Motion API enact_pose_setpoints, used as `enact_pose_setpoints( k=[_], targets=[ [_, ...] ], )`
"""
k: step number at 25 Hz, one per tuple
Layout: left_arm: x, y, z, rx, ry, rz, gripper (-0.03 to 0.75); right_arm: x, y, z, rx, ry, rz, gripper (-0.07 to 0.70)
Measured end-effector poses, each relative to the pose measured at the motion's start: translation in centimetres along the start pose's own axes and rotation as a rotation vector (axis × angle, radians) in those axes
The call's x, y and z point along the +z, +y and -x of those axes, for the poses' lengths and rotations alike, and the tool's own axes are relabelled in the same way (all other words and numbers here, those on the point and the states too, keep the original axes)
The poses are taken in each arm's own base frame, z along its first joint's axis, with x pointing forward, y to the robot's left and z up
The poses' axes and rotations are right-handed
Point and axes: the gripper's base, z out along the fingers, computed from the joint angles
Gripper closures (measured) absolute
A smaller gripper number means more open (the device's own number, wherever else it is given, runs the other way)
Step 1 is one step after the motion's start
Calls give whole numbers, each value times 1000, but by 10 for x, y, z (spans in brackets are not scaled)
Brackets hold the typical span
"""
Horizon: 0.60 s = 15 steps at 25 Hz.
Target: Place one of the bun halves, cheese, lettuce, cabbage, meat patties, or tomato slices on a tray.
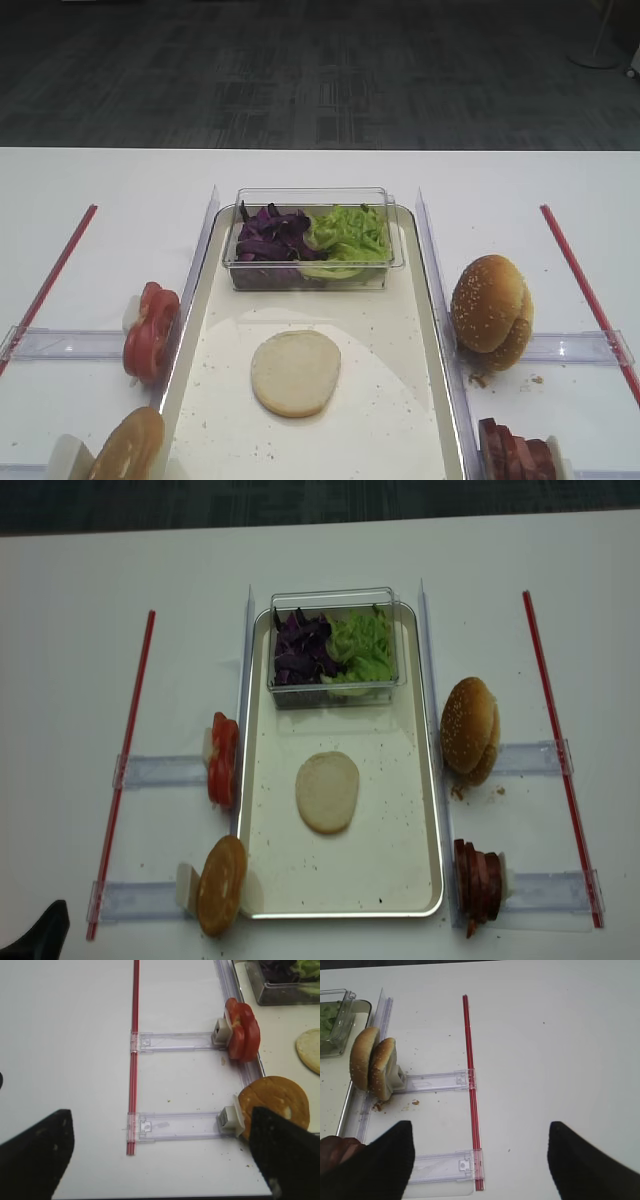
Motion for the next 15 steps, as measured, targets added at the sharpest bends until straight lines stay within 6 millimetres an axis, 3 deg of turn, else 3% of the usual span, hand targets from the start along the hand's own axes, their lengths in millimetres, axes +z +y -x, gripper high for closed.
enact_pose_setpoints(
  k=[15],
  targets=[
    [0, 0, 0, -1, 0, 0, 62, 0, 0, 0, 0, 0, 0, 61]
  ],
)
